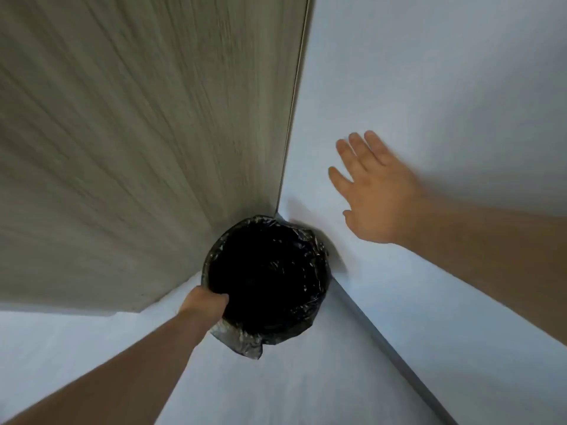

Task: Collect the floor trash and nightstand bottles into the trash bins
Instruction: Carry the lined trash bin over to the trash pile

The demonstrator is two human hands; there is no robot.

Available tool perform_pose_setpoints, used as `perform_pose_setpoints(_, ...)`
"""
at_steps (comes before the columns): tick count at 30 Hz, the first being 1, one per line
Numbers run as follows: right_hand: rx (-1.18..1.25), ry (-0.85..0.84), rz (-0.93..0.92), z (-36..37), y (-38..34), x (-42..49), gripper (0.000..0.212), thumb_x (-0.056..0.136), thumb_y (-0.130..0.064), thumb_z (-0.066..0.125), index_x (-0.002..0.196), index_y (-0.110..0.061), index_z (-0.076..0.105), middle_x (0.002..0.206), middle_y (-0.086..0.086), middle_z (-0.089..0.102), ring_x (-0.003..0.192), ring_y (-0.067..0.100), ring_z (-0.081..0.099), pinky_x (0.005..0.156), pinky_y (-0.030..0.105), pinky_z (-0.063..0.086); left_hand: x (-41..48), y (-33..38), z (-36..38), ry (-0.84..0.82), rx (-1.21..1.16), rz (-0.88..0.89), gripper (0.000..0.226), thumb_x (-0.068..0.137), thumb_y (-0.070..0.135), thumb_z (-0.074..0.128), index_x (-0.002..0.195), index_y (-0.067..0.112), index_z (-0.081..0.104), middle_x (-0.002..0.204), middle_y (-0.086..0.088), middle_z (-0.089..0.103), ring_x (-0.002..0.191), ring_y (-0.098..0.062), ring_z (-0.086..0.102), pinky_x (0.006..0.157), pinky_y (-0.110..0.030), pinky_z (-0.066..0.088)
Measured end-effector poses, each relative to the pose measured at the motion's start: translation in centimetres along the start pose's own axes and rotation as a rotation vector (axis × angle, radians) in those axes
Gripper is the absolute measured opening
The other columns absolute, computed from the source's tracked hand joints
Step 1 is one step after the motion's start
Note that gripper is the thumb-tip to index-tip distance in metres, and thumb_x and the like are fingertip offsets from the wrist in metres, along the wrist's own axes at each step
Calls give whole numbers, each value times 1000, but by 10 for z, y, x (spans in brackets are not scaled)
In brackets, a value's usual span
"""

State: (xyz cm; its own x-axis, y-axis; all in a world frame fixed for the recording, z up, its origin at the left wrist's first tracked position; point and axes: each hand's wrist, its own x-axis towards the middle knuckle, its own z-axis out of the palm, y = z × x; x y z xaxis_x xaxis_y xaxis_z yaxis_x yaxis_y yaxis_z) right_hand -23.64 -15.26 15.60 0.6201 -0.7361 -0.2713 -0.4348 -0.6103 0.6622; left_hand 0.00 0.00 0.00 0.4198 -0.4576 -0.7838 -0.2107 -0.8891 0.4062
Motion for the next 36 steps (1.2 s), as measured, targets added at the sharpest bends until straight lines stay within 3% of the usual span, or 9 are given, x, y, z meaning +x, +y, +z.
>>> perform_pose_setpoints(4,-16,41,68,11,-2,-1,78,88,-56,20,150,-7,19,157,26,4,145,42,-2,118,52,-9,19,-10,22,-92,-282,-171,20,90,3,51,109,-1,52,101,-20,61,81,-32,60,67,-38,52)
perform_pose_setpoints(8,-35,56,73,16,-11,3,80,87,-58,19,148,-7,23,156,28,6,145,43,1,118,53,-6,41,-25,35,41,-310,-228,40,80,-1,55,119,-2,48,107,-23,59,89,-40,61,74,-52,57)
perform_pose_setpoints(13,-63,-40,93,3,-13,3,77,87,-57,22,148,-11,24,155,31,11,144,45,6,117,55,-1,36,-28,30,33,-455,-173,28,81,-11,47,106,1,50,102,-18,56,92,-39,59,66,-41,54)
perform_pose_setpoints(15,109,-154,44,-3,-24,2,68,88,-49,28,146,-13,30,151,28,26,141,41,17,118,52,4,19,-24,17,41,-487,-118,28,79,-13,46,103,0,51,94,-17,57,85,-36,59,64,-39,52)
perform_pose_setpoints(18,664,-375,129,-24,-46,-12,46,88,-35,39,128,-14,46,127,13,47,122,33,42,102,43,34,-17,-15,-17,74,-510,-23,24,77,-12,48,98,-2,53,84,-17,58,72,-33,59,59,-36,53)
perform_pose_setpoints(20,949,-332,301,-43,-48,-24,36,89,-31,42,119,-12,47,115,10,49,113,32,48,90,39,43,-48,-5,-47,89,-548,23,21,76,-13,49,94,-2,53,80,-17,57,67,-31,57,57,-34,52)
perform_pose_setpoints(25,1360,-125,511,-125,-19,-55,34,96,-27,42,127,-15,46,118,7,58,112,28,55,90,37,46,-143,10,-133,56,-599,94,21,75,-12,51,92,0,56,80,-22,61,67,-32,58,61,-41,51)
perform_pose_setpoints(33,1592,53,506,-297,9,-122,17,98,-16,36,101,-16,52,79,-3,58,73,18,54,61,29,41,-324,-12,-259,249,-631,139,14,74,-5,52,87,-3,51,74,-15,51,66,-26,50,59,-39,42)
perform_pose_setpoints(36,1588,62,406,-360,18,-152,16,98,-17,35,92,-13,50,74,1,57,68,21,54,62,34,44,-392,-35,-300,325,-653,141,18,67,1,55,84,-3,48,72,-14,48,65,-24,48,59,-40,40)
